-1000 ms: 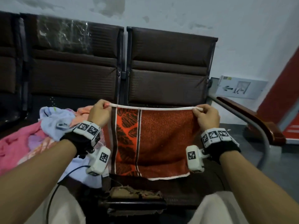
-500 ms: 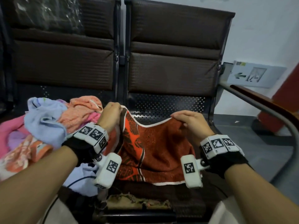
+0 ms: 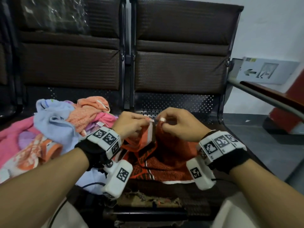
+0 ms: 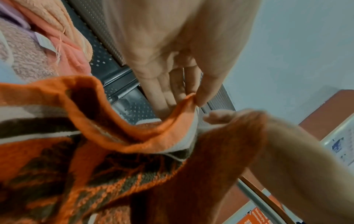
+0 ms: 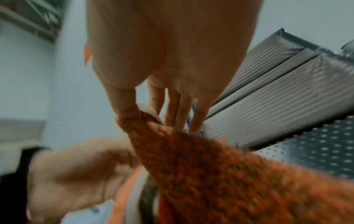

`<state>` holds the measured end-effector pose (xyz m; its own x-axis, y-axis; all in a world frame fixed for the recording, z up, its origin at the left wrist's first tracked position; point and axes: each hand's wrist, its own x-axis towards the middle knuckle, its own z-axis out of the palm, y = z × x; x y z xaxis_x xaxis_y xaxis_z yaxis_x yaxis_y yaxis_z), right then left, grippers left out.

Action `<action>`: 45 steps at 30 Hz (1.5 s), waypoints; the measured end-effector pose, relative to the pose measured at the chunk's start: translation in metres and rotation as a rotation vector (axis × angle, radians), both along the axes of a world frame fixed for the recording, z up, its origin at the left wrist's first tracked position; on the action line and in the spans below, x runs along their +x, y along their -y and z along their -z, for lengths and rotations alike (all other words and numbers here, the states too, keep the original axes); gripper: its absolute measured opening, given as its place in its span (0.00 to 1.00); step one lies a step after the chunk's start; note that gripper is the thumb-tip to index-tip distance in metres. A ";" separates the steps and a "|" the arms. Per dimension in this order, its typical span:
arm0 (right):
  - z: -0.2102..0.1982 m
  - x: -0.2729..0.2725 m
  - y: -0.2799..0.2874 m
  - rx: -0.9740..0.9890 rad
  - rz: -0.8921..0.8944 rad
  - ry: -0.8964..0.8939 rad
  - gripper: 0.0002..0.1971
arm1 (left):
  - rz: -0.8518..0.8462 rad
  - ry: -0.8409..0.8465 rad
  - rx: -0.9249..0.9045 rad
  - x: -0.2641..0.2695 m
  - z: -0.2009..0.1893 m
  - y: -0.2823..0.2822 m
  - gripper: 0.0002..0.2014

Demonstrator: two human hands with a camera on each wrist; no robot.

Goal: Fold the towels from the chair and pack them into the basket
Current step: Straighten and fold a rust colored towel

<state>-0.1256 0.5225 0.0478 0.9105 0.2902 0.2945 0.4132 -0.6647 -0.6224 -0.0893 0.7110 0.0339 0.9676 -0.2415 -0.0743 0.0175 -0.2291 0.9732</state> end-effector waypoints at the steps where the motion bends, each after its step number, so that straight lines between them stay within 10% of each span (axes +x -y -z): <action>1: -0.003 0.000 -0.002 0.086 0.003 -0.027 0.03 | 0.017 -0.009 -0.016 -0.001 0.000 -0.001 0.08; 17: 0.010 0.001 -0.013 0.083 0.134 -0.002 0.07 | 0.280 -0.077 -0.188 -0.019 -0.006 -0.007 0.12; 23: 0.007 -0.003 -0.006 0.110 0.042 -0.106 0.10 | 0.236 0.251 0.051 -0.022 -0.008 -0.009 0.09; 33: -0.005 -0.005 0.008 -0.779 0.183 -0.023 0.10 | 0.130 0.499 0.189 -0.024 -0.029 -0.030 0.14; 38: -0.028 -0.015 0.014 -0.358 0.365 0.365 0.09 | -0.059 0.628 0.185 -0.017 -0.035 -0.045 0.11; 45: -0.025 -0.019 0.017 -0.489 0.235 0.304 0.10 | -0.207 0.771 0.255 -0.009 -0.029 -0.041 0.07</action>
<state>-0.1444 0.5053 0.0733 0.8626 0.2590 0.4347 0.3321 -0.9379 -0.1002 -0.0985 0.7517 0.0627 0.7925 -0.1192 0.5982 -0.5661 -0.5087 0.6486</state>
